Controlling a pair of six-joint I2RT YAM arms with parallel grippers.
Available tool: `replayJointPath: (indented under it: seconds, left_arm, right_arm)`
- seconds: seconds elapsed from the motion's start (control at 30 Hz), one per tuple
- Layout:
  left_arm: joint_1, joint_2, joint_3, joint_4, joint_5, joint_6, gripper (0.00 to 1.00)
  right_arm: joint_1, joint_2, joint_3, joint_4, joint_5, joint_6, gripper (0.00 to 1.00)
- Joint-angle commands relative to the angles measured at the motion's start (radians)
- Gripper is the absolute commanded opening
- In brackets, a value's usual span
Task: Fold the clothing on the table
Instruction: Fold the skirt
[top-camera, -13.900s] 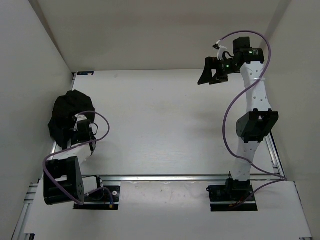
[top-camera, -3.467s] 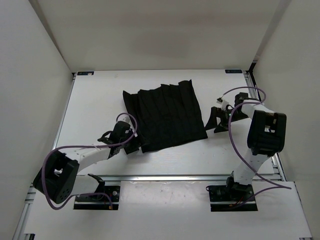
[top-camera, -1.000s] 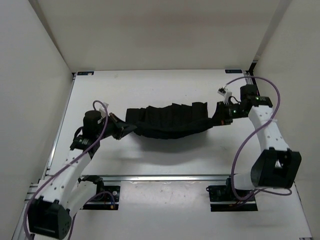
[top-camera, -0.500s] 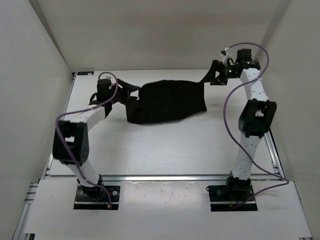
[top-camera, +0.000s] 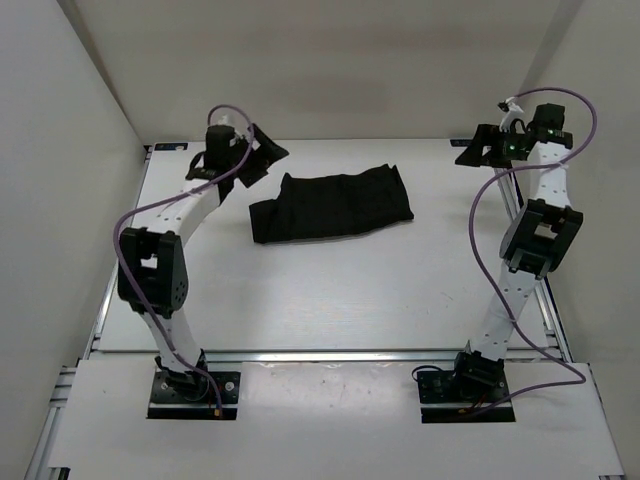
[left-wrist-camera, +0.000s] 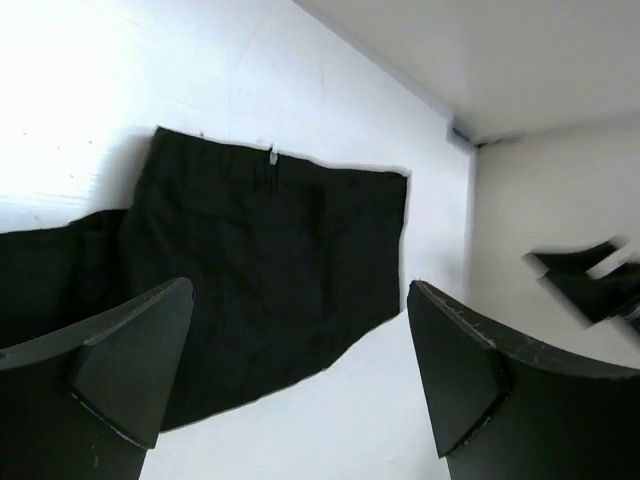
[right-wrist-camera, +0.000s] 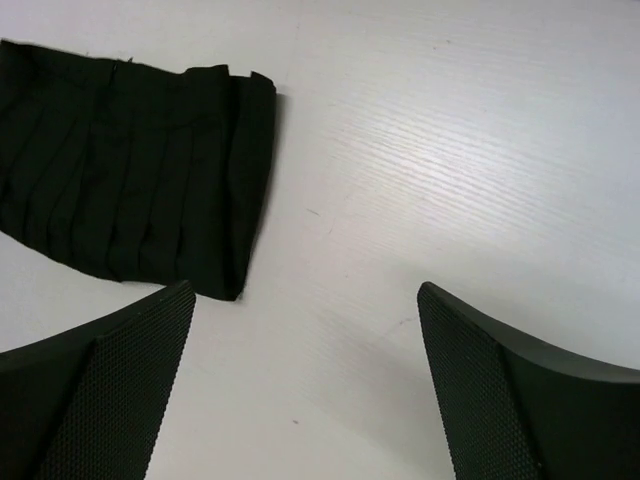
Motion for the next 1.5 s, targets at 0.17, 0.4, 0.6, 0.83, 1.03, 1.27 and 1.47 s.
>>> replayJointPath:
  seconds: [0.17, 0.4, 0.6, 0.83, 1.03, 1.27, 1.47]
  left_arm:
    - [-0.09, 0.324, 0.529, -0.57, -0.085, 0.404, 0.94]
    - [-0.066, 0.378, 0.544, -0.544, -0.1, 0.403, 0.91]
    - [-0.064, 0.415, 0.566, -0.513, -0.133, 0.407, 0.92]
    - [-0.072, 0.524, 0.739, -0.544, -0.165, 0.443, 0.92]
    - [-0.081, 0.594, 0.822, -0.569, -0.15, 0.455, 0.88]
    - [-0.081, 0.668, 0.919, -0.642, -0.142, 0.466, 0.74]
    - [-0.089, 0.671, 0.9, -0.639, -0.125, 0.473, 0.56]
  right_arm:
    - [0.156, 0.08, 0.076, -0.005, -0.143, -0.12, 0.93]
    - [0.241, 0.185, 0.139, 0.221, -0.068, -0.007, 0.75]
    - [0.315, 0.263, 0.204, 0.251, -0.024, 0.013, 0.93]
    - [0.35, 0.326, 0.256, 0.27, 0.052, 0.012, 0.99]
    - [0.361, 0.364, 0.276, 0.282, 0.07, 0.045, 1.0]
    - [0.358, 0.406, 0.337, 0.273, 0.06, 0.111, 0.99]
    - [0.362, 0.426, 0.342, 0.251, 0.059, 0.119, 0.98]
